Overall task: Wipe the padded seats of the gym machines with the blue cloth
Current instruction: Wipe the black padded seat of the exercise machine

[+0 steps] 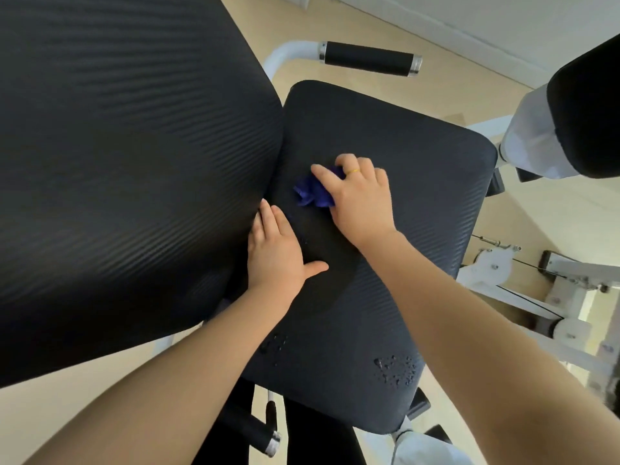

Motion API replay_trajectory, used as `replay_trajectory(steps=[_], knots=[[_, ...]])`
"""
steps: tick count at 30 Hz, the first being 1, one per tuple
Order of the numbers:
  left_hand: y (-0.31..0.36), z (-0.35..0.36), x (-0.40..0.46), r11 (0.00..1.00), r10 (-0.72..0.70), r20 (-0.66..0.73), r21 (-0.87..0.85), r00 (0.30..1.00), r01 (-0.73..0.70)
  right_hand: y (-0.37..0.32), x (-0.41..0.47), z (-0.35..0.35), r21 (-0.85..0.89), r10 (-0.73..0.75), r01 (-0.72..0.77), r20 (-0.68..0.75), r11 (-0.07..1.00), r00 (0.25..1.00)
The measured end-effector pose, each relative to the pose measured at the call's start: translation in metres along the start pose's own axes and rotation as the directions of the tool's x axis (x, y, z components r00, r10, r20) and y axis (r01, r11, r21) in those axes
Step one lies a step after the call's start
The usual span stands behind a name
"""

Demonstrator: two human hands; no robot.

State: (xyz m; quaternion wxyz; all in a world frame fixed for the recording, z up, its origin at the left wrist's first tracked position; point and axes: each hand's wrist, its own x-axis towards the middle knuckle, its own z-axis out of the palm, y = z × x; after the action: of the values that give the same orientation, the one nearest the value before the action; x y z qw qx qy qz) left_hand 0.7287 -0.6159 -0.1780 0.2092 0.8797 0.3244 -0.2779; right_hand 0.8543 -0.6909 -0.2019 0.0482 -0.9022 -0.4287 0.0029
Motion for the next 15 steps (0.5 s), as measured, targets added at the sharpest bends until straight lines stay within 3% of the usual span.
replay_trajectory(steps=[2, 4, 8, 10, 14, 15], knots=[[-0.001, 0.002, 0.0, 1.0, 0.004, -0.017, -0.023, 1.0, -0.005, -0.015, 0.003, 0.005, 0.118, 0.179, -0.173, -0.041, 0.978, 0.983], [-0.005, 0.004, -0.003, 0.997, 0.025, -0.032, -0.068, 0.999, -0.027, -0.044, -0.012, 0.007, 0.246, 0.231, -0.226, 0.008, 0.942, 0.973], [-0.02, 0.011, -0.022, 0.993, 0.054, -0.062, -0.103, 0.997, -0.06, -0.056, -0.028, 0.01, 0.278, -0.048, 0.033, 0.046, 0.96, 0.998], [-0.024, 0.011, -0.028, 0.991, 0.061, -0.054, -0.112, 0.997, -0.067, -0.038, 0.0, 0.01, 0.233, -0.047, 0.04, 0.025, 0.972, 0.999], [-0.027, 0.008, -0.026, 0.983, 0.12, -0.035, -0.133, 0.992, -0.124, -0.03, 0.054, 0.011, 0.217, 0.327, -0.329, 0.046, 0.919, 0.944], [-0.025, 0.006, -0.026, 0.98, 0.109, -0.028, -0.162, 0.994, -0.112, -0.036, 0.055, 0.012, 0.239, 0.357, -0.358, 0.05, 0.902, 0.933]])
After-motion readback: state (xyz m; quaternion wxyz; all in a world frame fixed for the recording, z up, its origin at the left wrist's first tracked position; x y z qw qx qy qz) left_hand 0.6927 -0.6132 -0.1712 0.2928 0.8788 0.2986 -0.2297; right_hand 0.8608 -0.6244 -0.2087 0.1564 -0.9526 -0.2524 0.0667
